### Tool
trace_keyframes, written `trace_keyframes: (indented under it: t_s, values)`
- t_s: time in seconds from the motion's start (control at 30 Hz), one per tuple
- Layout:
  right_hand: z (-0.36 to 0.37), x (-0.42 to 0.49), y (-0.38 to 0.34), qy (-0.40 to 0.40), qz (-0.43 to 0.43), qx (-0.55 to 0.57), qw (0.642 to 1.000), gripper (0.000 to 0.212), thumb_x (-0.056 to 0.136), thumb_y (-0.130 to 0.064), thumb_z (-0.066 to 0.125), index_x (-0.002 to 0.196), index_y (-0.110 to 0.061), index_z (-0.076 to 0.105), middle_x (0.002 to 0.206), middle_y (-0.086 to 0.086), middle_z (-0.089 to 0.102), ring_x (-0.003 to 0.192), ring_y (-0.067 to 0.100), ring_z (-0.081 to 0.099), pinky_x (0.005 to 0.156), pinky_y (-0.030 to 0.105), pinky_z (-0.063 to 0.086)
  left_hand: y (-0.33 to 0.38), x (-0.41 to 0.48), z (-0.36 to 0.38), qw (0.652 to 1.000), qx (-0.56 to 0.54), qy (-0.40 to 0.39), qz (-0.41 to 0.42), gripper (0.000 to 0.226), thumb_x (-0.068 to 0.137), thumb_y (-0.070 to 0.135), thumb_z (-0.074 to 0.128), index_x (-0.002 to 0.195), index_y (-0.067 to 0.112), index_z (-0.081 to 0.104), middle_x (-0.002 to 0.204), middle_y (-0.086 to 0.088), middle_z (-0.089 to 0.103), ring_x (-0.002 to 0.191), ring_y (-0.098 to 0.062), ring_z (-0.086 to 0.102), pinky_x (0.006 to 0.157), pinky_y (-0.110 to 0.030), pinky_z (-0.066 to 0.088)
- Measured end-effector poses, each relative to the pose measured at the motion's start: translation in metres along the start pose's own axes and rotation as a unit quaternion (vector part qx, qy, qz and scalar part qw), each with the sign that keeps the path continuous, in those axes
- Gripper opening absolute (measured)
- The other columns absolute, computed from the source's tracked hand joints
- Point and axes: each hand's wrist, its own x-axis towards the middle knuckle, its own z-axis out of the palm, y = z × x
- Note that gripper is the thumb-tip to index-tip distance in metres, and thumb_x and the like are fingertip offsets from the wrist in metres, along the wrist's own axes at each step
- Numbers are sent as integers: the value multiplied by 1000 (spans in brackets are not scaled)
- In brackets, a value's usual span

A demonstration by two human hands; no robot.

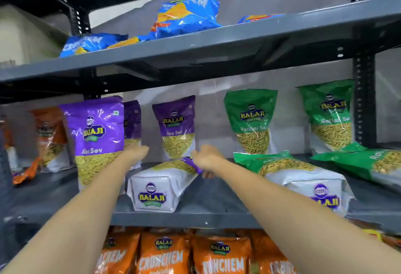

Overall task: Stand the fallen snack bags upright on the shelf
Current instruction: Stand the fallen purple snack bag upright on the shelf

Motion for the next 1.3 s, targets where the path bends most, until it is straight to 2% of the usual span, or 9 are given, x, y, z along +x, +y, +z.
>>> trace_keyframes:
  t_s: [0.07, 0.13, 0.2, 0.3, 0.47, 0.53, 0.77, 0.93, 1.3]
  values:
    - [23, 10, 3, -73, 91, 101, 988, 41, 95, -40, 38, 100, -2, 51, 89, 21, 64, 73, 41, 70, 56, 34, 54, -12, -10, -3, 995, -50, -68, -58, 39, 96, 39, 41, 106, 3, 53, 97, -16, 57, 73, -24, 52, 63, -29, 37]
    - [37, 15, 6, -94, 137, 167, 972, 40, 92, -42, 43, 106, -5, 47, 106, 22, 64, 81, 42, 71, 68, 42, 61, -21, -13, 0, 990, -27, -112, -86, 48, 95, 42, 43, 103, -3, 58, 79, -15, 57, 58, -22, 45, 54, -24, 32]
    - [42, 15, 5, -106, 163, 223, 955, 28, 91, -33, 50, 98, -5, 49, 113, 19, 63, 98, 40, 69, 80, 48, 59, -19, -19, 5, 987, -21, -152, -57, 45, 97, 37, 45, 115, -2, 59, 98, -18, 64, 82, -28, 61, 71, -28, 44]
    - [53, 19, 5, -117, 184, 347, 912, 16, 90, -25, 51, 90, -10, 54, 108, 13, 66, 104, 34, 67, 83, 49, 58, -10, -34, 7, 984, -53, -163, -45, 40, 98, 28, 47, 128, 4, 53, 130, -11, 58, 120, -26, 56, 90, -28, 42]
    - [66, 20, 4, -15, 178, 434, 883, 30, 87, -22, 51, 112, -9, 59, 111, 10, 68, 102, 29, 66, 87, 36, 55, -12, -46, 12, 978, -144, -131, -70, 27, 91, 29, 59, 102, 4, 63, 86, -12, 67, 70, -25, 61, 59, -27, 45]
    - [63, 19, 1, 40, 169, 453, 874, 36, 87, -25, 51, 116, -6, 60, 114, 10, 67, 97, 28, 64, 84, 35, 51, -9, -46, 23, 972, -208, -100, -47, 20, 92, 26, 57, 97, 7, 62, 80, -6, 62, 71, -21, 59, 61, -25, 44]
    - [25, -5, -8, 183, -9, 433, 883, 40, 100, -39, 34, 123, -10, 51, 121, 12, 60, 110, 29, 55, 90, 36, 42, 11, -60, 43, 914, -388, 56, 103, 27, 98, 20, 45, 73, 17, 54, 64, -3, 49, 61, -21, 46, 52, -24, 35]
    - [9, -31, -5, 207, -148, 439, 861, 17, 102, -32, 36, 98, -24, 50, 77, -11, 56, 64, -4, 51, 64, 29, 39, 14, -86, 46, 844, -481, 116, 207, 26, 98, 15, 43, 79, 22, 60, 81, 5, 61, 78, -9, 53, 73, -18, 43]
    - [18, -19, 0, 211, -209, 426, 855, 12, 102, -33, 40, 103, -28, 51, 77, -11, 62, 62, -4, 55, 63, 19, 46, 4, -89, 55, 840, -459, 157, 244, 22, 95, 25, 40, 78, 21, 54, 79, -2, 51, 75, -15, 41, 71, -33, 34]
